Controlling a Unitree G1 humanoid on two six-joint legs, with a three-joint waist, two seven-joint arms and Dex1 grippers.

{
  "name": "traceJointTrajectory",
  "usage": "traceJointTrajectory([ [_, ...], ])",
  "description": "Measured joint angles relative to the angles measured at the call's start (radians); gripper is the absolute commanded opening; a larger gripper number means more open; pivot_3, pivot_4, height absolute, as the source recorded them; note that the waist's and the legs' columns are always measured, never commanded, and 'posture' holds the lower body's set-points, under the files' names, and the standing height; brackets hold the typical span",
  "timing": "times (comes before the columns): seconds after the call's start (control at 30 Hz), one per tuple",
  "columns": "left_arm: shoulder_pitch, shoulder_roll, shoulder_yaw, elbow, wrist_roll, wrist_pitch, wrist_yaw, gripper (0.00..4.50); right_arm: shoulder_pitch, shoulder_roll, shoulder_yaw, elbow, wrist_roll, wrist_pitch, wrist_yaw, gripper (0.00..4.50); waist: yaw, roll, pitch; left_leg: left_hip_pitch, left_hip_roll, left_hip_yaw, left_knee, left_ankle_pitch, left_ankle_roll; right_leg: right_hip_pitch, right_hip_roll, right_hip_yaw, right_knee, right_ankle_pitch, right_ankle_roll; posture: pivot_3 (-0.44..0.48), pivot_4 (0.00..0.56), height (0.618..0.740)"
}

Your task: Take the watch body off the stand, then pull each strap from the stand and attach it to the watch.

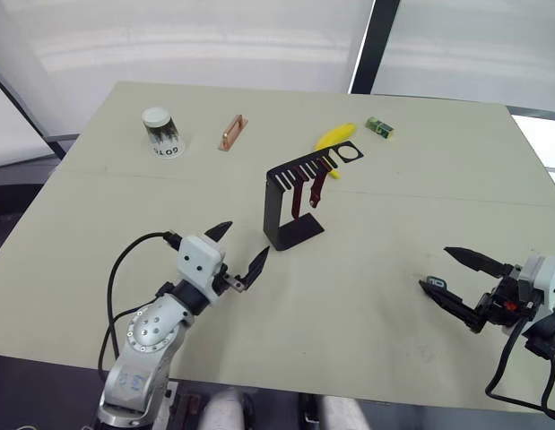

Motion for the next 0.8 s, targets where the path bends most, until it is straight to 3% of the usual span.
traceJointTrajectory([
  [0.3, -0.077, -0.079, -0.072, 0.140, 0.053, -0.048, 0.028, 4.50, 0.015, 0.010, 0.016, -0.073, 0.009, 0.042, 0.002, 4.46, -0.002, 0.000, 0.000, 0.000, 0.000, 0.000, 0.001, 0.001, 0.001, 0.000, 0.000, 0.000, 0.000, 0.000, 0.000, 0.000, 0.150, 0.725],
  [0.8, -0.139, -0.154, -0.019, 0.220, 0.117, -0.067, 0.156, 4.50, 0.044, 0.019, 0.029, -0.108, 0.009, 0.056, -0.009, 4.46, -0.001, 0.000, 0.000, 0.000, 0.000, 0.000, 0.001, 0.001, 0.001, 0.000, 0.000, 0.000, 0.000, 0.000, 0.000, 0.000, 0.150, 0.725],
])
